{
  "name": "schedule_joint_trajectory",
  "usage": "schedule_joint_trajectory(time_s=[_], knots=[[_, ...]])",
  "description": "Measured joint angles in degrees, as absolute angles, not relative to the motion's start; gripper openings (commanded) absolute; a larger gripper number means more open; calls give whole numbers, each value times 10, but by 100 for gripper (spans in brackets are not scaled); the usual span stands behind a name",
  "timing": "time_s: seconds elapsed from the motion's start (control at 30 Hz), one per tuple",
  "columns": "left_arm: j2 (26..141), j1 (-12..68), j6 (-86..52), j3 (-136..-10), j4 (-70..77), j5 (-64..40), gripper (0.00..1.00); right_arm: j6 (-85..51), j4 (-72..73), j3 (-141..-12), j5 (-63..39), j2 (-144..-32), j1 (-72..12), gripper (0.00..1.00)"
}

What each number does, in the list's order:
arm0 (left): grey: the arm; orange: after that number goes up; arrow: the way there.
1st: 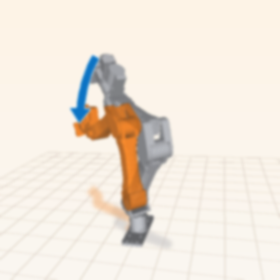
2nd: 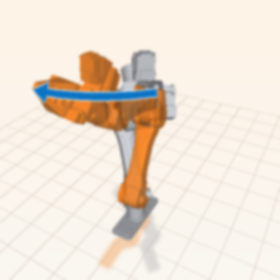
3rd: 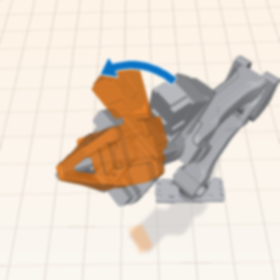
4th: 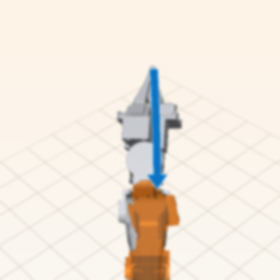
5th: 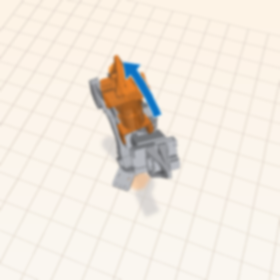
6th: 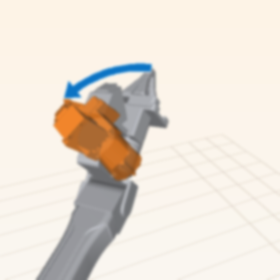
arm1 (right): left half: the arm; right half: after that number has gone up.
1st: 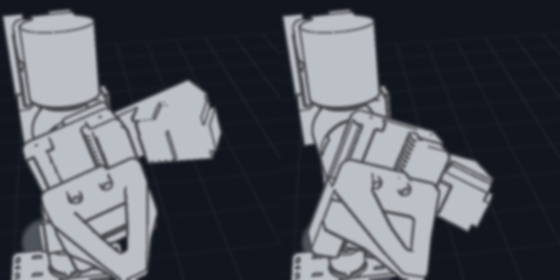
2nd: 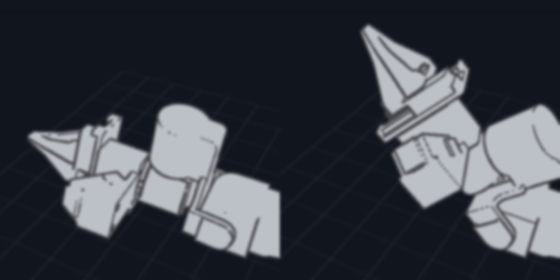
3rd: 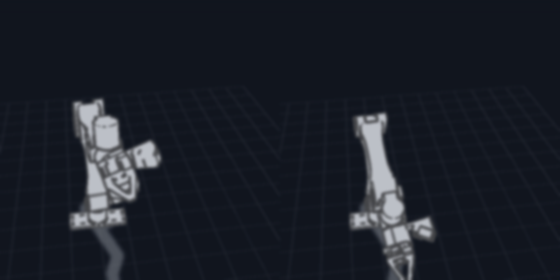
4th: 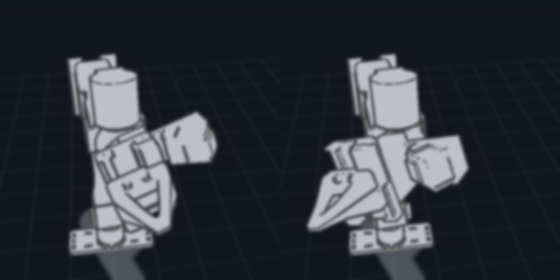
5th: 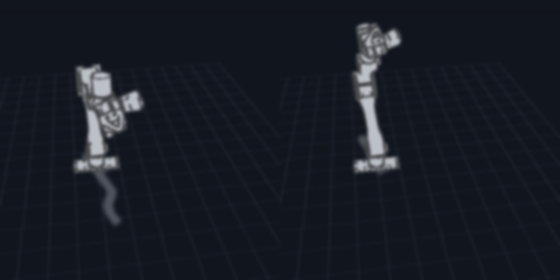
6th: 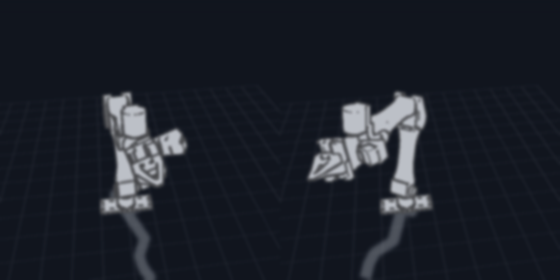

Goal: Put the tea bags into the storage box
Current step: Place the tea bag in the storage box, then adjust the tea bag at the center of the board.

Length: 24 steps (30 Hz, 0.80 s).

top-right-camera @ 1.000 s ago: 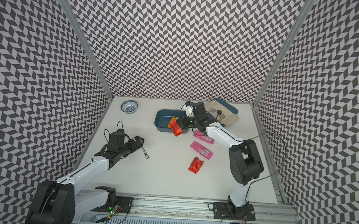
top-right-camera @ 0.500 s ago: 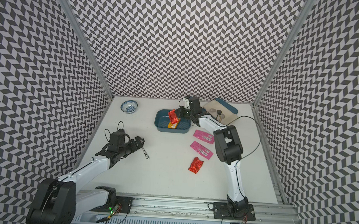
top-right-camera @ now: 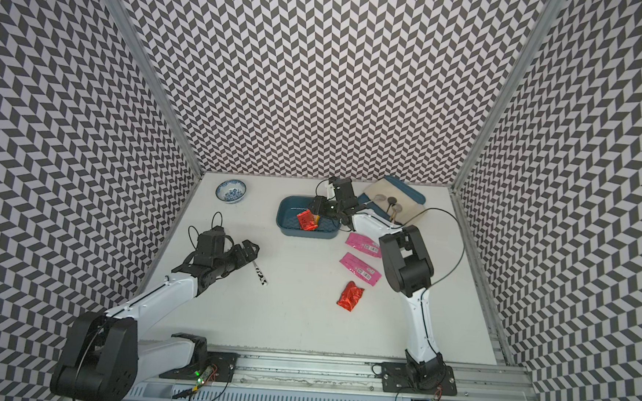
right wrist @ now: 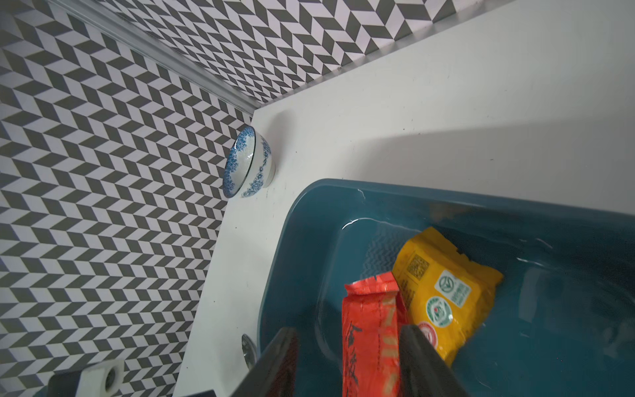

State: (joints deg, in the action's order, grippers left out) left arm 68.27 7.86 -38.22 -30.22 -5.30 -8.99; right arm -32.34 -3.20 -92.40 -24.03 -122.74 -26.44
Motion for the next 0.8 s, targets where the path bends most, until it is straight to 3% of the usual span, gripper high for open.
schedule_joint_trajectory(time_s=[0.4, 0.8], knots=[[736, 110, -316, -387, -106, -178, 91, -278, -154, -674, -205, -962, -260, 55], [701, 117, -296, -328, -115, -248, 91, -326, -256, -446, -175, -789, -260, 55]])
